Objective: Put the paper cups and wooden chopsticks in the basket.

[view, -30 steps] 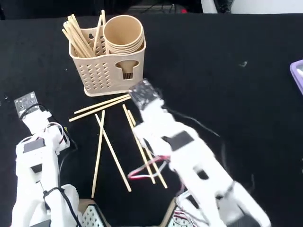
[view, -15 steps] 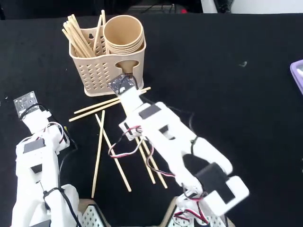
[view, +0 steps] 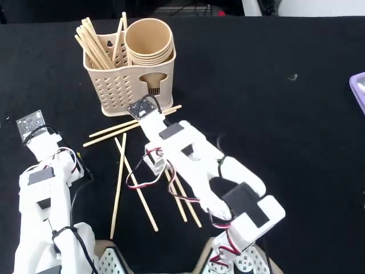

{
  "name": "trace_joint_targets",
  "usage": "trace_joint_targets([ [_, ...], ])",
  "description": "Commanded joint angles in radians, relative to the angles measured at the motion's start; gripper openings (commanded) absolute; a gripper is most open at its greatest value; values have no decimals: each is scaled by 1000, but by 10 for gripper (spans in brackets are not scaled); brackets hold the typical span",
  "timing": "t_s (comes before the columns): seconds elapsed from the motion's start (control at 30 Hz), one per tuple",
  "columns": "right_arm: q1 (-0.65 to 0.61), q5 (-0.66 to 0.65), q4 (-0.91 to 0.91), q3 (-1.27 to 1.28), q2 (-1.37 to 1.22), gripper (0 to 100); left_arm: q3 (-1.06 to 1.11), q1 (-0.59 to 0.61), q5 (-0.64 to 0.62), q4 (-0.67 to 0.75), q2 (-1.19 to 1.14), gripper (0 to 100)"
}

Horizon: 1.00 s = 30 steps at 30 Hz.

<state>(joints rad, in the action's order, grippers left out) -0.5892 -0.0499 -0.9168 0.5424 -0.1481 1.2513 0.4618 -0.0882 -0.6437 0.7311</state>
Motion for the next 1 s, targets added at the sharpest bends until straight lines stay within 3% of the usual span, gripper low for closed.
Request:
trace_joint_targets([
  [0.0,23,-51,-69,-5,-4,93,-7,-10,-11,15,12,159],
  [0.07,23,-80,-80,8,-4,4,-7,-10,-11,15,12,159],
  [0.27,26,-89,-87,79,53,10,-7,-10,-11,15,12,159],
  [0.5,29,-140,-201,45,366,10,-7,-10,-11,15,12,159],
  [0.8,29,-160,-244,-174,591,11,-7,-10,-11,15,12,159],
  [0.97,21,-153,-146,-417,587,11,-7,-10,-11,15,12,159],
])
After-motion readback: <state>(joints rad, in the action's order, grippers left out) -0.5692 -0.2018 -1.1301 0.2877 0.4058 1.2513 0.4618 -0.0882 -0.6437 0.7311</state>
